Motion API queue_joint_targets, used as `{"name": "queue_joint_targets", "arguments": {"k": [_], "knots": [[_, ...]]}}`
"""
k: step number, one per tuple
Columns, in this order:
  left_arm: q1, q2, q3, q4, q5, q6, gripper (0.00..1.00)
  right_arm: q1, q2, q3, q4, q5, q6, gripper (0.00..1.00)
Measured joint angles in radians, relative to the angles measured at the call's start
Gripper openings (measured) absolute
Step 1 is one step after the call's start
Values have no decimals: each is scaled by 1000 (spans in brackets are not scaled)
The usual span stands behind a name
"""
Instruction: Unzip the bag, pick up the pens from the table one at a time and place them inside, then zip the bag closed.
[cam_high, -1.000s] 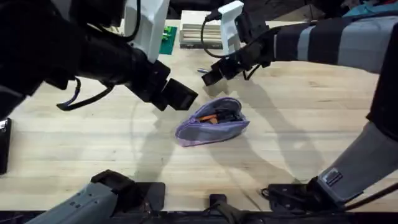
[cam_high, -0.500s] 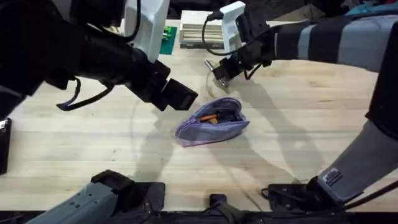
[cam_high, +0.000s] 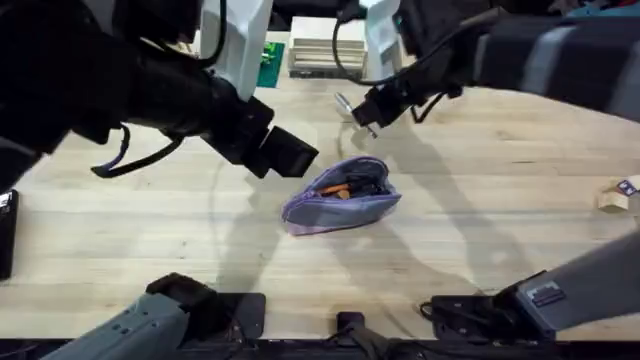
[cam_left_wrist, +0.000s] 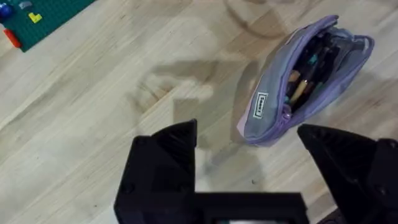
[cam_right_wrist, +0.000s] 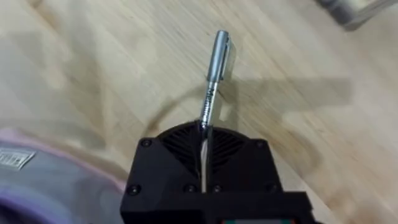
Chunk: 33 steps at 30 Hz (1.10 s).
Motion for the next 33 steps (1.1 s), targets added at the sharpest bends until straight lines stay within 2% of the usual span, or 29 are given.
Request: {"name": "queue_joint_targets", "arguments": {"k": [7,8,12,13,15,16,18,19,21,22,26,27,29,33], "knots": [[0,0,0,0,0,0,993,0,-189,0,-151,103,-101,32],[0,0,0,0,0,0,993,0,-266,0,-246,132,-171,32],[0,0,0,0,0,0,993,0,-374,0,-349,147,-270,32],[0,0,0,0,0,0,994,0,-451,0,-430,153,-354,32],[0,0,0,0,0,0,994,0,-498,0,-487,155,-419,32],[0,0,0,0,0,0,994,0,-566,0,-552,157,-513,32],[0,0,0,0,0,0,994,3,-603,0,-584,158,-562,32],[0,0,0,0,0,0,992,23,-651,-1,-628,161,-631,32],[0,0,0,0,0,0,993,48,-681,-9,-648,161,-675,32],[0,0,0,0,-2,0,993,111,-737,-80,-662,161,-771,32],[0,0,0,-2,-39,0,993,138,-739,-156,-645,165,-851,32],[0,0,0,-14,-70,0,993,146,-737,-198,-614,166,-886,32],[0,0,0,-13,-85,1,993,147,-732,-212,-601,168,-900,32],[6,0,0,-5,-106,93,993,150,-702,-219,-543,162,-915,32]]}}
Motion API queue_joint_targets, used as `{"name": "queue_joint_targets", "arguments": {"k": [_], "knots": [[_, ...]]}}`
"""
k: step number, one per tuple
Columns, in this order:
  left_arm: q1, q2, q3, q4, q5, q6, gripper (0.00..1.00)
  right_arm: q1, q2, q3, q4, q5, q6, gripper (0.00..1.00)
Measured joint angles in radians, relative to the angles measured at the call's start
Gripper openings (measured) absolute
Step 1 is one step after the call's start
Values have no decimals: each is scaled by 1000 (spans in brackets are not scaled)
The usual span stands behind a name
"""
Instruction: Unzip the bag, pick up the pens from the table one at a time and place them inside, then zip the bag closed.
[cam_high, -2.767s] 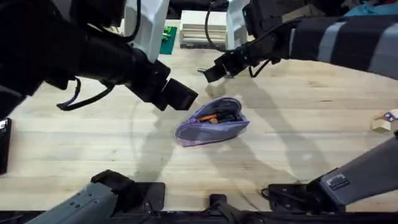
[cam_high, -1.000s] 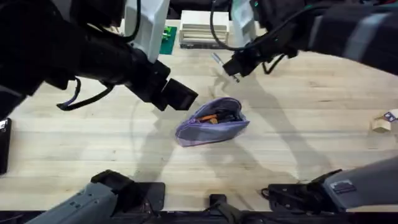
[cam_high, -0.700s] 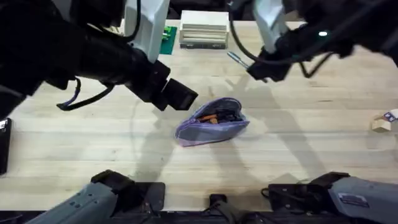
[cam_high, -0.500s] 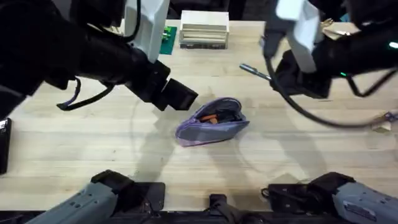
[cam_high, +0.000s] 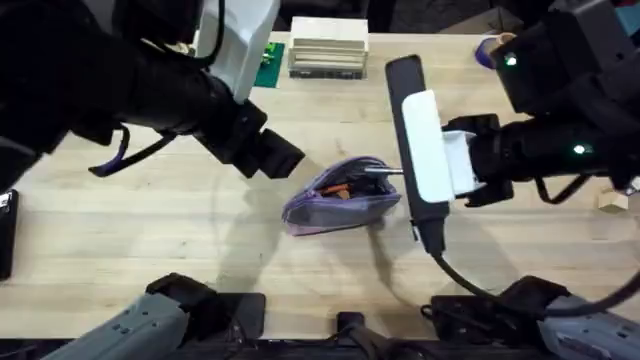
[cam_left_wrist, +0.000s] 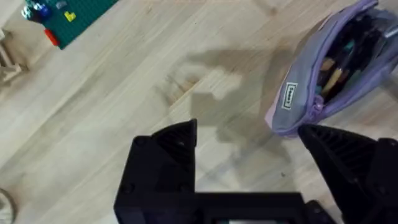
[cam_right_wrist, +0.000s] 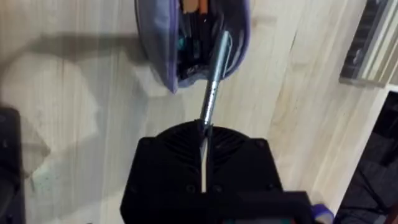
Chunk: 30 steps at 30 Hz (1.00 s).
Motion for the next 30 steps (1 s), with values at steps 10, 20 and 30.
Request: {"name": "queue_joint_targets", "arguments": {"k": [10,20,30], "knots": [[264,0,0,-77,210,466,993,83,188,0,96,-55,-12,32],[410,0,0,-141,312,766,993,198,420,0,315,-59,-12,32],[455,0,0,-183,316,850,993,247,488,0,338,-58,-11,575]]}}
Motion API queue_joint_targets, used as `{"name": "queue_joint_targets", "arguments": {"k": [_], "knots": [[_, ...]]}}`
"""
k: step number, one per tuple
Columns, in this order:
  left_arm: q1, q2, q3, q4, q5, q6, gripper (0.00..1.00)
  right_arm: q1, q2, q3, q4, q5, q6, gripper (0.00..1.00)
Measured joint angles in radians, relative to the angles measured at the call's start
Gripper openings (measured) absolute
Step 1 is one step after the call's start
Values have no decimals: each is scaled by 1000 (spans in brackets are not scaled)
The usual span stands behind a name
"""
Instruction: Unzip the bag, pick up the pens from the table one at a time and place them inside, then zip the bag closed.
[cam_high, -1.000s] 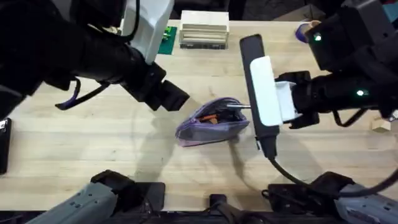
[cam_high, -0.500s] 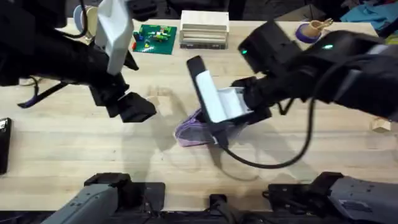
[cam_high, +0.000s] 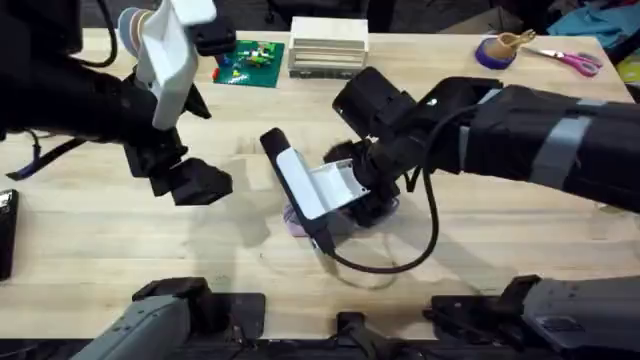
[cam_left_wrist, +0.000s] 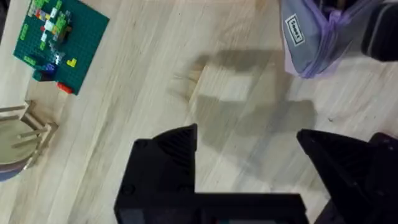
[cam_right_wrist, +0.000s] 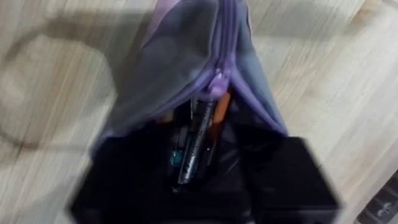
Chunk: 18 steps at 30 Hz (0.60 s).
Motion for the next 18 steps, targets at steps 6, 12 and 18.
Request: {"name": "queue_joint_targets", "arguments": {"k": [6,12,18], "knots": [[0,0,0,0,8,4,993,0,-3,5,8,11,208,998],[0,0,0,-11,12,4,993,4,-6,23,-11,3,495,998],[0,0,0,-14,16,4,993,5,-81,89,-21,-4,754,997]]}}
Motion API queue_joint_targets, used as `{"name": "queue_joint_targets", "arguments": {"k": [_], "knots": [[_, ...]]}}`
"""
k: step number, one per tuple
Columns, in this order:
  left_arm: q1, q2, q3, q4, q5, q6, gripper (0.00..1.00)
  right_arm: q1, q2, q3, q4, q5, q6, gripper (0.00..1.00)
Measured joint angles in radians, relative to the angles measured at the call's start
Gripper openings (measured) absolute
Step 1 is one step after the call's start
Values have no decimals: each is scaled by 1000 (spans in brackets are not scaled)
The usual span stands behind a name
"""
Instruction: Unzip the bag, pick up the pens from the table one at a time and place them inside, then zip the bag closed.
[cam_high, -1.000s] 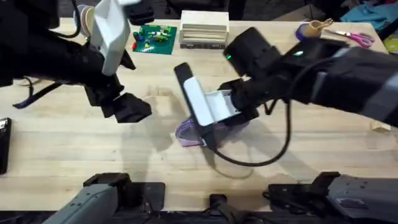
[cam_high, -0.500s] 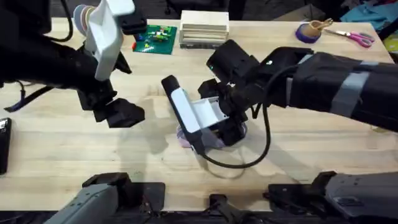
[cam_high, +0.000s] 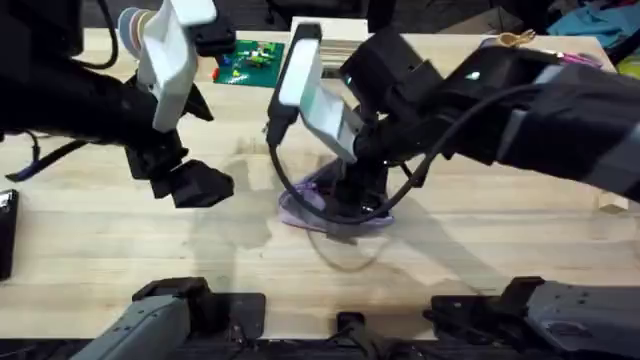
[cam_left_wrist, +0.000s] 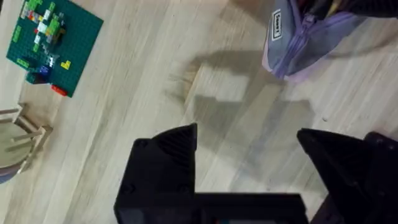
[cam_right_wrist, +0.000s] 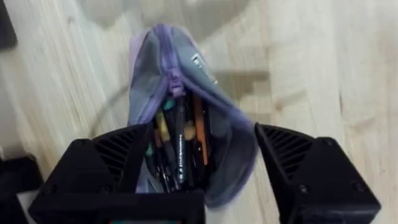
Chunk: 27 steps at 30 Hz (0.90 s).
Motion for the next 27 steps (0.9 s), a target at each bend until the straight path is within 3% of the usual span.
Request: {"name": "queue_joint_targets", "arguments": {"k": [7,8,12,23,27], "knots": [[0,0,0,0,0,0,993,0,-82,4,3,-4,305,998],[0,0,0,0,3,0,994,0,-110,4,2,-9,461,998],[0,0,0,0,3,0,994,0,-145,5,2,-15,682,997],[0,0,0,0,3,3,994,0,-166,5,2,-85,1198,998],[26,19,0,-7,58,104,993,0,-166,5,0,-90,1352,998]]}}
